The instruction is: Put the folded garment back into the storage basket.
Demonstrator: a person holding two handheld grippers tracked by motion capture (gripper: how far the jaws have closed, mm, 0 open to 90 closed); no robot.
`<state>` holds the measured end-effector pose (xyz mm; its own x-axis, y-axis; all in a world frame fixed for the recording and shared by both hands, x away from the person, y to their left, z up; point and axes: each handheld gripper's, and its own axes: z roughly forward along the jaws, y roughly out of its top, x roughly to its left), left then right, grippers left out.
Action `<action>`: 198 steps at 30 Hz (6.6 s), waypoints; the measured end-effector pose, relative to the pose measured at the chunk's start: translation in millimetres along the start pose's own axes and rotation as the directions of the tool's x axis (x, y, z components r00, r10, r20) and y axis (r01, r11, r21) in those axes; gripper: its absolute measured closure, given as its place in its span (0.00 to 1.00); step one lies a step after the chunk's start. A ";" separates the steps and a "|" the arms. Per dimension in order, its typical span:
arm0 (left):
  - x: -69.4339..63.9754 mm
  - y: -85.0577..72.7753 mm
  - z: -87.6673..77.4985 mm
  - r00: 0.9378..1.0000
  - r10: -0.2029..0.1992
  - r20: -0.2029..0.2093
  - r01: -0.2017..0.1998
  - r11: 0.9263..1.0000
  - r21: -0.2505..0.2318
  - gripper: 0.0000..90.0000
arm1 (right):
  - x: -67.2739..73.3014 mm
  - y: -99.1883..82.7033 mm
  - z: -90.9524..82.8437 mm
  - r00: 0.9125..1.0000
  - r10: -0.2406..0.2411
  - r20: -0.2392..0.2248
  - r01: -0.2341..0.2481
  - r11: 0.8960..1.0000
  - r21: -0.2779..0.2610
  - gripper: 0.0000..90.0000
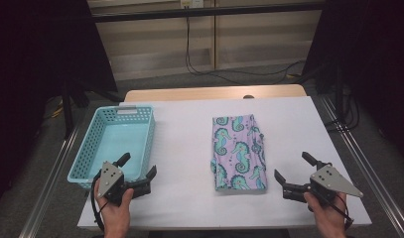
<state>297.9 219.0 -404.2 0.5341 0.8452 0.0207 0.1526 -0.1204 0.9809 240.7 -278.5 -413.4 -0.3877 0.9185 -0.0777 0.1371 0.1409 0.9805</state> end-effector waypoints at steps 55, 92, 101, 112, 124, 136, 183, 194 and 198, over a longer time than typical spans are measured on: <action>-55.7 40.0 106.2 0.955 0.068 0.288 -0.124 0.975 0.182 0.06 | 36.6 2.1 21.9 0.970 -0.047 -0.238 0.077 0.990 0.119 0.01; -70.4 53.9 214.6 0.948 0.071 0.310 -0.151 0.958 0.244 0.06 | 57.1 25.4 81.4 0.835 -0.022 -0.550 0.293 0.863 0.410 0.09; -67.4 57.8 232.3 0.955 0.048 0.294 -0.126 0.959 0.252 0.06 | 58.7 21.3 93.6 0.819 -0.043 -0.572 0.338 0.842 0.421 0.13; -62.0 44.5 258.0 0.966 0.023 0.259 -0.104 0.947 0.305 0.06 | 68.9 8.2 107.0 0.760 -0.079 -0.645 0.461 0.765 0.449 0.15; -58.6 50.9 263.3 0.969 0.012 0.248 -0.087 0.952 0.293 0.06 | 66.8 2.9 119.5 0.734 -0.122 -0.668 0.547 0.689 0.475 0.37; -55.1 48.9 267.7 0.974 0.009 0.225 -0.080 0.948 0.309 0.06 | 59.7 5.0 125.2 0.720 -0.134 -0.680 0.557 0.697 0.452 0.65; -50.7 8.7 339.2 0.993 -0.014 0.120 -0.044 0.885 0.463 0.21 | 53.1 2.3 125.7 0.749 -0.146 -0.646 0.528 0.721 0.449 0.90; -52.0 7.0 346.3 0.986 -0.076 0.151 -0.009 0.867 0.498 0.34 | 51.8 1.3 125.7 0.750 -0.134 -0.648 0.516 0.731 0.447 0.90; -53.4 7.4 344.0 0.981 -0.080 0.176 -0.019 0.866 0.499 0.42 | 51.1 0.8 125.6 0.751 -0.129 -0.648 0.511 0.735 0.446 0.90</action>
<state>556.5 -6.1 -464.5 0.6584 0.7471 -0.0918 0.5370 -0.3808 0.7527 335.5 -185.0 -439.3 -0.8994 0.4318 -0.0677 0.3088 0.7375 0.6006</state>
